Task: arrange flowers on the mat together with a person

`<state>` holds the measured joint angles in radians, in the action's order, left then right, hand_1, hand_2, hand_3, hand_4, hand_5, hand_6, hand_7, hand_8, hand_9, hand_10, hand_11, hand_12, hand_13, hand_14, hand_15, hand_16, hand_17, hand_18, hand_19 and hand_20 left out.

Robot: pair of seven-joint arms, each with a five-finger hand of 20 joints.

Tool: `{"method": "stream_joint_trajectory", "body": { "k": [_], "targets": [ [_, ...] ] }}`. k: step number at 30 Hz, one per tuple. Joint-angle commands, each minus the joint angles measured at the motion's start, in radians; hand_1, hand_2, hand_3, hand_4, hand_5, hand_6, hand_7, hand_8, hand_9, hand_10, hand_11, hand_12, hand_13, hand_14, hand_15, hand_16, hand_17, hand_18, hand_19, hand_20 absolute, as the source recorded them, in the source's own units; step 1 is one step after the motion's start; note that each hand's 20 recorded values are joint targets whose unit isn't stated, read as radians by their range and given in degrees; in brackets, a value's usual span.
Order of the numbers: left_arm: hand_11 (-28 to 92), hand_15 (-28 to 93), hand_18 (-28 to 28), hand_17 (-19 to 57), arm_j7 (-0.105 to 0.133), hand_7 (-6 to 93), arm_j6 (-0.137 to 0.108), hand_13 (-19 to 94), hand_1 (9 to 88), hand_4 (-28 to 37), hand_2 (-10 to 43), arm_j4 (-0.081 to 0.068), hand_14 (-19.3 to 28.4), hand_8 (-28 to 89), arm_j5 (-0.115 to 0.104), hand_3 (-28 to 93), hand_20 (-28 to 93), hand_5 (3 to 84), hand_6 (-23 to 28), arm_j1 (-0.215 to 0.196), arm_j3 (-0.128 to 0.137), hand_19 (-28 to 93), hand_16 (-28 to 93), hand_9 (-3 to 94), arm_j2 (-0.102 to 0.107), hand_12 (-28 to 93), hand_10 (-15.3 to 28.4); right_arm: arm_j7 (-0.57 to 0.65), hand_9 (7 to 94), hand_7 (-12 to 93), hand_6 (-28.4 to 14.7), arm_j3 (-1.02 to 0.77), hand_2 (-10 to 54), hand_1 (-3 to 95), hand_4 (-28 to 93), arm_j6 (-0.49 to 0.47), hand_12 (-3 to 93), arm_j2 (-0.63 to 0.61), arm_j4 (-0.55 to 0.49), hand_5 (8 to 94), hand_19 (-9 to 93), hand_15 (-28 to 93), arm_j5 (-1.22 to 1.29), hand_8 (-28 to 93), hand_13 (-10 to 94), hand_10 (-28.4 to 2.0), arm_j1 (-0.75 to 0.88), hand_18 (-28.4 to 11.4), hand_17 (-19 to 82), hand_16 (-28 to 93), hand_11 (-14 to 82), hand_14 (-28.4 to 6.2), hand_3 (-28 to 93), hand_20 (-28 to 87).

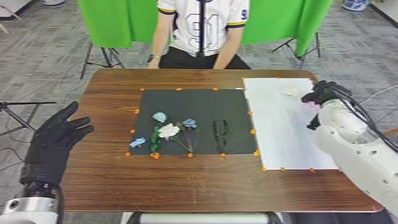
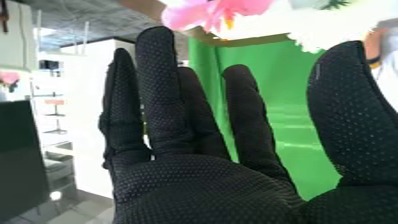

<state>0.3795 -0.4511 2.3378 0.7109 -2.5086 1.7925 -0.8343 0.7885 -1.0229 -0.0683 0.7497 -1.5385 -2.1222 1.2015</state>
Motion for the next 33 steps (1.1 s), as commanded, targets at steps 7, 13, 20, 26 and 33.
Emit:
{"method": "stream_joint_trajectory", "body": {
  "k": [7, 13, 20, 26, 33],
  "targets": [
    [34, 63, 21.1, -9.5, -0.009, 16.9, 0.014, 22, 18.6, -28.3, 6.5, -0.010, 25.5, -12, -0.006, 78, 15, 31.6, 6.4, 0.012, -0.012, 50, -12, 31.9, -0.007, 10, 19.0, -0.013, 43.1, 17, 1.7, 0.050, -3.2, 31.8, -25, -0.137, 14.7, 0.002, 0.070, 42.1, 70, 62, -0.070, -13, 50, -18.1, -0.030, -21.4, 19, 7, 15.6, -15.8, 75, 14],
    [34, 63, 21.1, -9.5, 0.000, 17.1, 0.020, 22, 18.9, -28.3, 6.4, -0.013, 25.5, -12, -0.016, 78, 15, 31.7, 6.4, 0.018, -0.020, 50, -12, 31.9, -0.007, 10, 19.0, -0.036, 51.2, 20, 4.7, 0.134, -7.6, 38.4, -28, -0.155, 14.3, -0.006, 0.103, 50.3, 71, 60, -0.127, -15, 55, -14.4, -0.070, -19.0, 21, 8, 18.9, -12.0, 76, 12],
    [34, 63, 21.1, -9.5, 0.004, 17.1, 0.022, 22, 19.0, -28.3, 6.3, -0.017, 25.5, -12, -0.017, 78, 15, 31.8, 6.4, 0.022, -0.025, 50, -12, 32.0, -0.004, 10, 18.9, -0.056, 72.9, 25, 6.3, 0.241, -9.5, 52.8, -28, 0.012, 23.7, -0.023, 0.162, 68.3, 74, 52, -0.199, -6, 68, -6.3, -0.095, -15.6, 27, 20, 15.9, -4.4, 64, 10],
    [34, 63, 21.1, -9.5, 0.019, 17.1, 0.023, 22, 19.0, -28.3, 6.4, -0.017, 25.5, -12, -0.023, 78, 15, 31.7, 6.4, 0.019, -0.035, 50, -12, 31.9, 0.003, 10, 19.0, -0.035, 90.1, 27, 7.2, 0.292, -9.5, 61.1, -28, 0.136, 37.6, -0.031, 0.193, 79.8, 78, 50, -0.230, -1, 79, -1.8, -0.096, -13.3, 32, 27, 13.6, 0.1, 58, 10],
    [34, 63, 21.1, -9.5, 0.024, 17.1, 0.019, 22, 19.0, -28.3, 6.4, -0.015, 25.5, -12, -0.025, 78, 15, 31.8, 6.4, 0.008, -0.033, 50, -12, 31.9, 0.007, 10, 18.9, 0.043, 92.4, 26, 5.9, 0.324, -9.5, 61.0, -28, 0.297, 39.6, -0.041, 0.195, 82.4, 79, 52, -0.262, 1, 82, -1.2, -0.106, -12.7, 36, 28, 14.1, 0.7, 61, 10]
  ]
}}
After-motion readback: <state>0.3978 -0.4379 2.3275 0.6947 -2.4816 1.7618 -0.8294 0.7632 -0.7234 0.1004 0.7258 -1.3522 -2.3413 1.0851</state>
